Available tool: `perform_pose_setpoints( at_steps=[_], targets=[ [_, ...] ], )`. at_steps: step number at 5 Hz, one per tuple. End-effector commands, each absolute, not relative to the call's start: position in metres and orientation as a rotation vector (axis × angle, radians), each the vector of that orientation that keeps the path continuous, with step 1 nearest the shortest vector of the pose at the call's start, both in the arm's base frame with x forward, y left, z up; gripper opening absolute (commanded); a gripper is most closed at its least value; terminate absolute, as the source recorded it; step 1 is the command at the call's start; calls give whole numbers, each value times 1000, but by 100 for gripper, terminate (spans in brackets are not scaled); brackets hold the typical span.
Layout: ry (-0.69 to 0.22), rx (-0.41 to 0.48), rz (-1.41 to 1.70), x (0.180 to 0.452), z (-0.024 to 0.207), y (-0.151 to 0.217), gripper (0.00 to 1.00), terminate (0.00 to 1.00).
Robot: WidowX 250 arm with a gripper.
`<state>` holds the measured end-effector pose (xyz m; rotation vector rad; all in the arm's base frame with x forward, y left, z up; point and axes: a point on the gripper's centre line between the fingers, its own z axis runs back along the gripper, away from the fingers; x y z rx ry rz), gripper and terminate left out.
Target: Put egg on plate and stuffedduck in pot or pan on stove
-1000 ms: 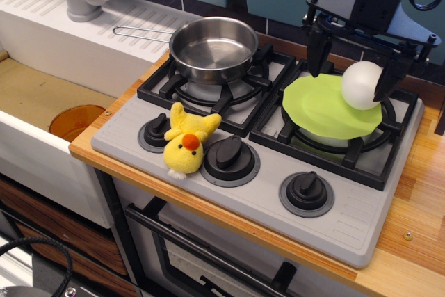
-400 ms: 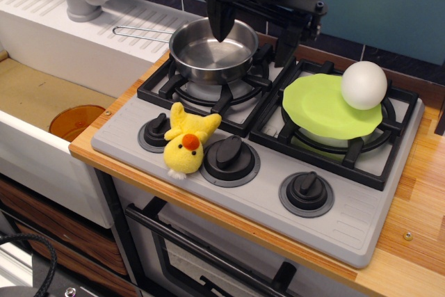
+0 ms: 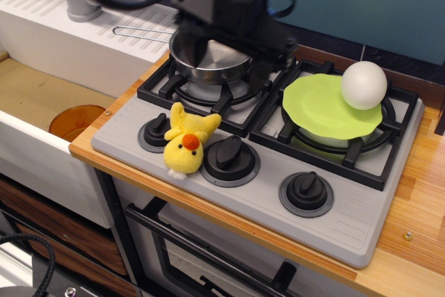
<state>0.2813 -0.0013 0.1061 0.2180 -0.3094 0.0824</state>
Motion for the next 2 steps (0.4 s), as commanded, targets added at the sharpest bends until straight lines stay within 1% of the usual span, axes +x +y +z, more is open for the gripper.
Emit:
perform_pose_setpoints(
  at_steps=[1, 2],
  targets=[
    [-399, 230, 134, 274, 99, 10, 100, 0],
    [-419, 229, 143, 269, 88, 13, 100, 0]
  ],
)
